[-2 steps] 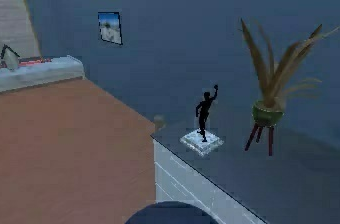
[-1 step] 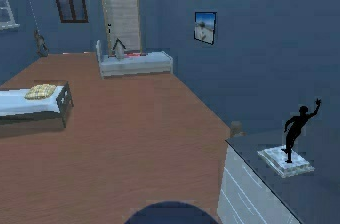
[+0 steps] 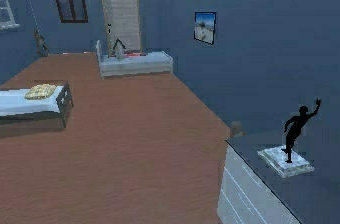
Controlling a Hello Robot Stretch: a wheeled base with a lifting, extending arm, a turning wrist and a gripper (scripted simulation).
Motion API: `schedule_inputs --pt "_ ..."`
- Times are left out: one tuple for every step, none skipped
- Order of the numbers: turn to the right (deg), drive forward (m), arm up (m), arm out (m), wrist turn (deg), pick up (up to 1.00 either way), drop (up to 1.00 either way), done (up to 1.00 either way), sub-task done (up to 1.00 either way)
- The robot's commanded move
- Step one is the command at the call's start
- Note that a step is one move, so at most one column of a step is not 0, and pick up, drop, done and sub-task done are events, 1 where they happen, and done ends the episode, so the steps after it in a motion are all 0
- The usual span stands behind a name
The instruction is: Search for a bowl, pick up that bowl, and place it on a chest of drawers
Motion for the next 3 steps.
schedule_inputs --pt "0.0 0.00 0.00 0.00 45.0 0.00 0.00 0.00 0.00" --pt "0.0 0.00 0.00 0.00 45.0 0.00 0.00 0.00 0.00" --pt "0.0 0.00 0.00 0.00 15.0 0.00 0.00 0.00 0.00"
